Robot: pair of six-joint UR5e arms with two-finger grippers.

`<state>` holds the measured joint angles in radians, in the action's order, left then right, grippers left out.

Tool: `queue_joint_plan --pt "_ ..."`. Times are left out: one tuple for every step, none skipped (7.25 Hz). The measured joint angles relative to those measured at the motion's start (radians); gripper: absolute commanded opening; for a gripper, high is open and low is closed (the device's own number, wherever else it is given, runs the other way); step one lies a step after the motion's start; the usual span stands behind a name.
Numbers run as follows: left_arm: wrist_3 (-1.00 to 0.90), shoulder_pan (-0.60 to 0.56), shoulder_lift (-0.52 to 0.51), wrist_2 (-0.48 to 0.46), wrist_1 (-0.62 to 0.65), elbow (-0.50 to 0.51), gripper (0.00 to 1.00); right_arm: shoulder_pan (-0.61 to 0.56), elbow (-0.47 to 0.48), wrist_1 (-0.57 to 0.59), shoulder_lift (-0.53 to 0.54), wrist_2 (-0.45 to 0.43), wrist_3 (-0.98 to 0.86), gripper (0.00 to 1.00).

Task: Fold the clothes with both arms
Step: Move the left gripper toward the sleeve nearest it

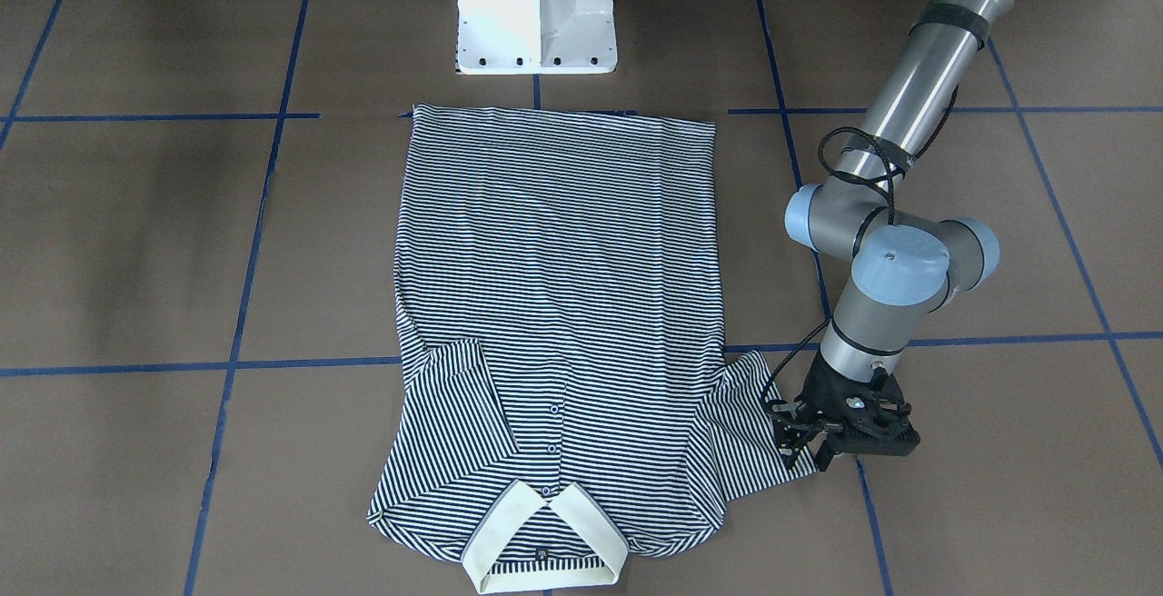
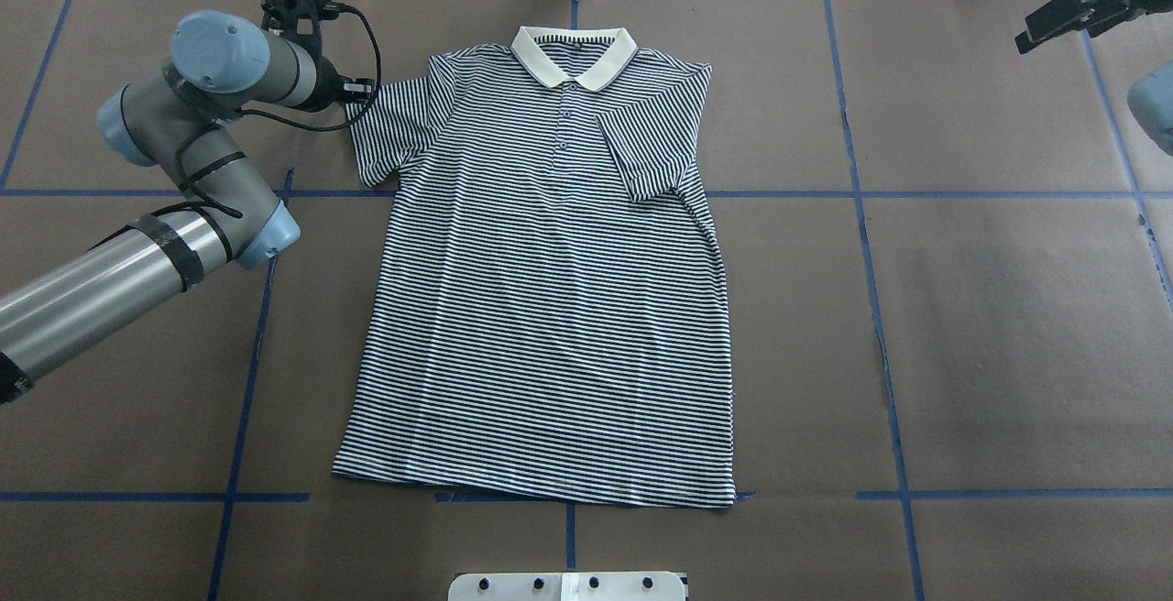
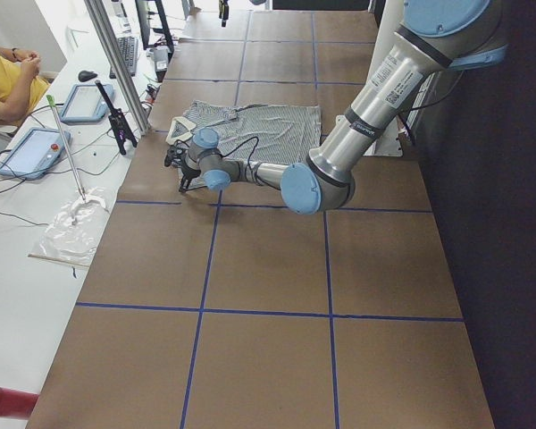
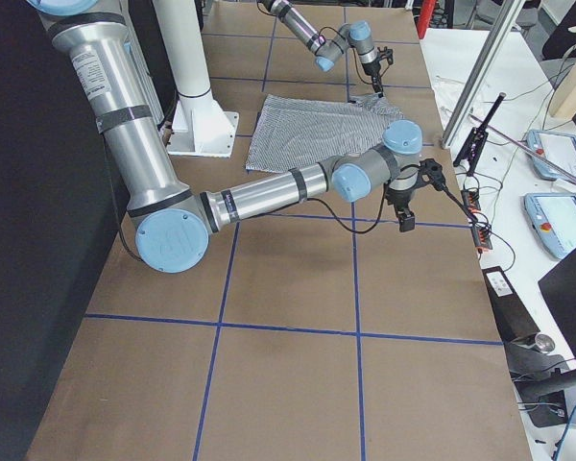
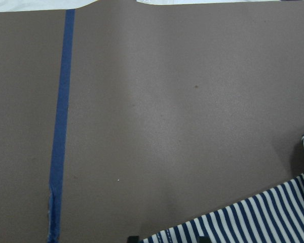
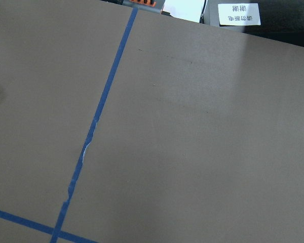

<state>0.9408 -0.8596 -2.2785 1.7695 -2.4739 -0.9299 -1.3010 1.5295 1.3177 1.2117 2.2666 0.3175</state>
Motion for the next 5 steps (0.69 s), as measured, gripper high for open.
queue_joint_plan --pt "0.003 0.000 0.001 0.000 -0.004 -0.001 0.00 -0.001 0.000 0.000 0.000 0.000 0.000 1.00" --pt "0.009 0.002 0.003 0.000 -0.010 -0.002 0.00 -0.001 -0.001 0.000 0.000 0.001 0.000 1.00" --pt "0.012 0.005 0.004 0.001 -0.013 -0.005 0.00 0.000 -0.001 0.000 0.000 0.001 0.000 1.00" --pt "0.015 0.005 0.004 0.001 -0.011 -0.017 0.00 0.000 -0.001 0.000 0.000 0.001 0.000 1.00" --pt "0.018 0.005 0.003 0.003 0.011 -0.051 0.00 0.000 -0.001 0.000 0.000 0.002 0.000 1.00"
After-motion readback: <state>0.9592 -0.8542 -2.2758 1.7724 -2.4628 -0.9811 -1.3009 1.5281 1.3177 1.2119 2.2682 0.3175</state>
